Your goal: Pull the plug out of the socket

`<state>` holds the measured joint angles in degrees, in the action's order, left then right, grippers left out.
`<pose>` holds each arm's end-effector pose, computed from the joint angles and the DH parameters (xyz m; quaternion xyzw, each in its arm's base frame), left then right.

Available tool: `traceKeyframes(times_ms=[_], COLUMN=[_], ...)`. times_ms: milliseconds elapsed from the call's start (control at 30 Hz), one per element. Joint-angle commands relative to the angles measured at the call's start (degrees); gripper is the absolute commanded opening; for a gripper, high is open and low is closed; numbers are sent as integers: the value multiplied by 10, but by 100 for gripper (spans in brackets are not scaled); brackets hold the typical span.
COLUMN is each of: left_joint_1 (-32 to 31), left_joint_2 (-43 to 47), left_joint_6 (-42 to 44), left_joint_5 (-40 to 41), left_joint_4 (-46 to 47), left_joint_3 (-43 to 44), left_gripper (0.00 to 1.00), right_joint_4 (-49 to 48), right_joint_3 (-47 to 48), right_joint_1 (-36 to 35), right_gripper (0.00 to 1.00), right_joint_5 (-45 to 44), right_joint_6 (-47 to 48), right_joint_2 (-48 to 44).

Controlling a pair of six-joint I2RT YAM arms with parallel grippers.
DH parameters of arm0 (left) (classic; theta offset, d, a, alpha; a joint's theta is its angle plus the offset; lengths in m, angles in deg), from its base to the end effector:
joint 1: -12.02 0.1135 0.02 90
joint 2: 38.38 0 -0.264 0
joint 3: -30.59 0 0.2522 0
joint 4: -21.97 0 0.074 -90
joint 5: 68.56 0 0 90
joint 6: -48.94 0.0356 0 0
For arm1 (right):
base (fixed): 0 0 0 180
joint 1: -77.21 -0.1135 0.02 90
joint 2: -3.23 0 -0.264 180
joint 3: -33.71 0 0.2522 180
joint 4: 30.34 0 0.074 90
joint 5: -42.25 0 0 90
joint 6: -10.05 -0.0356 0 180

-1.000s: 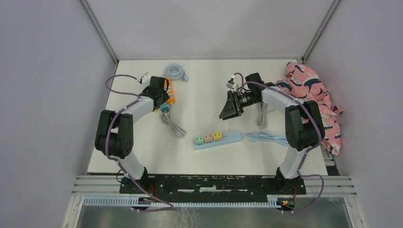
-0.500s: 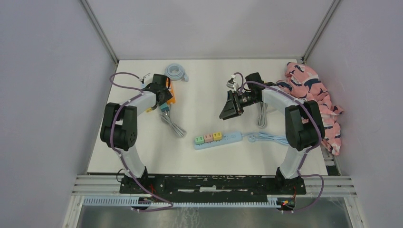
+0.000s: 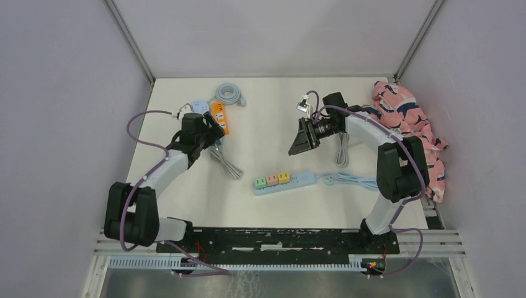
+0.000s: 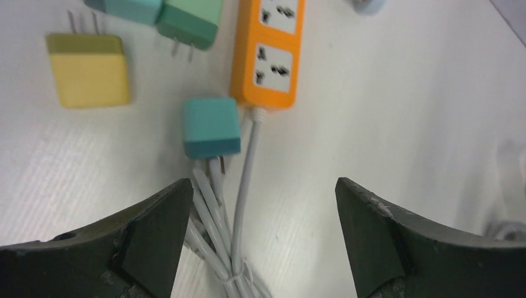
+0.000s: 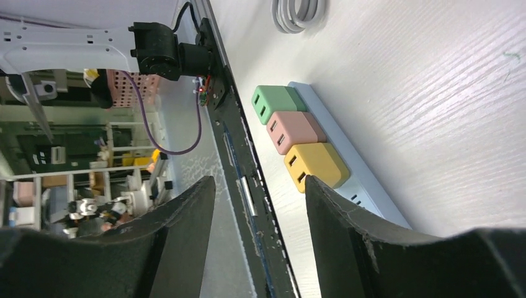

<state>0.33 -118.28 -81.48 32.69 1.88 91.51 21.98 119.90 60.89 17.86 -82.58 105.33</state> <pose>0.2920 -0.0533 0.2227 -0.2637 0.8600 -0.1084 0.4233 0.3275 0.1297 0.2201 -0.2000 0.8073 0.5509 0.0690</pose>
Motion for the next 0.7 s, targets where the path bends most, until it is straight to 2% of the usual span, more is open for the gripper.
traceKeyframes(times_ms=[0, 267, 400, 467, 567, 667], left_joint_1=[1, -3, -44, -107, -251, -302], left_joint_2=[81, 154, 176, 196, 229, 241], left_joint_6=[28, 6, 23, 80, 244, 320], left_joint_5=[-157, -414, -477, -465, -369, -310], left_joint_4=[161, 380, 483, 496, 468, 485], left_joint_3=[-88, -194, -238, -252, -278, -316], left_gripper=[93, 95, 95, 95, 95, 95], right_joint_4=[0, -17, -23, -14, 22, 73], right_joint_3=[13, -16, -42, -63, -91, -111], right_joint_1=[3, 3, 3, 3, 3, 3], right_gripper=[61, 61, 62, 62, 66, 74], right_joint_5=[-3, -12, -8, 0, 19, 23], right_joint_6=[58, 127, 208, 292, 442, 570], right_joint_2=[-49, -96, -121, -139, -175, -199])
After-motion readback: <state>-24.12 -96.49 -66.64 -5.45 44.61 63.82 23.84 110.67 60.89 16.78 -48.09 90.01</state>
